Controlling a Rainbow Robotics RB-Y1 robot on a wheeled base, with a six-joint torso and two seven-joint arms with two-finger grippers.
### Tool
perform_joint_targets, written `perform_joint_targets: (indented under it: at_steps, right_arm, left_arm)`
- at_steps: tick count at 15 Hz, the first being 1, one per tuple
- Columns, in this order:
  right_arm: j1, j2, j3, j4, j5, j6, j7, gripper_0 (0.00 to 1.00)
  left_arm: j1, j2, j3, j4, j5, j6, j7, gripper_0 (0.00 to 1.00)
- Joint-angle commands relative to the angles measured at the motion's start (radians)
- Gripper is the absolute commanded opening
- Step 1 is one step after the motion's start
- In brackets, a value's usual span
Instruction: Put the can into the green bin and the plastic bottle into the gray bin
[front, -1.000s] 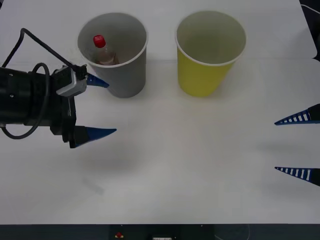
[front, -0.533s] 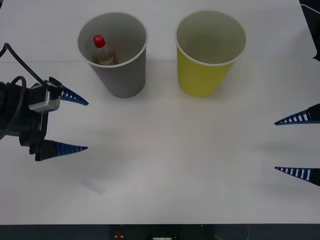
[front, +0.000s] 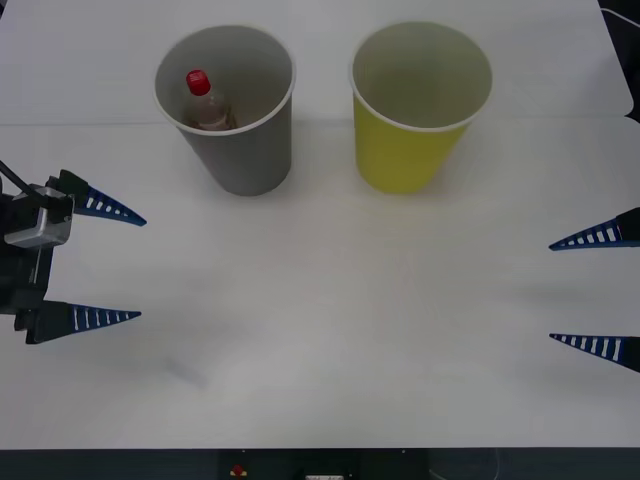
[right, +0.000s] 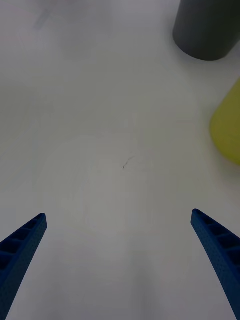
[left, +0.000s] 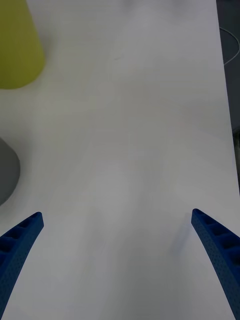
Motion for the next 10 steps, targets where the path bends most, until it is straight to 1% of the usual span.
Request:
perform_joint_targets:
  at_steps: [1,7,10]
  right_arm:
    - [0.000,0.000,0.000,0.000,0.000,0.000,0.000,1.00]
    - [0.000,0.000,0.000,0.000,0.000,0.000,0.000,1.00]
    - [0.000,0.000,0.000,0.000,0.000,0.000,0.000,1.00]
  left_arm:
    - [0.045,0.000,0.033,-0.004,0.023,0.000,-0.012,1.00]
    - [0.062,-0.034,0.044,-0.003,0.032,0.000,-0.024,1.00]
    - [0.062,-0.037,0.047,0.000,0.032,0.000,-0.026,1.00]
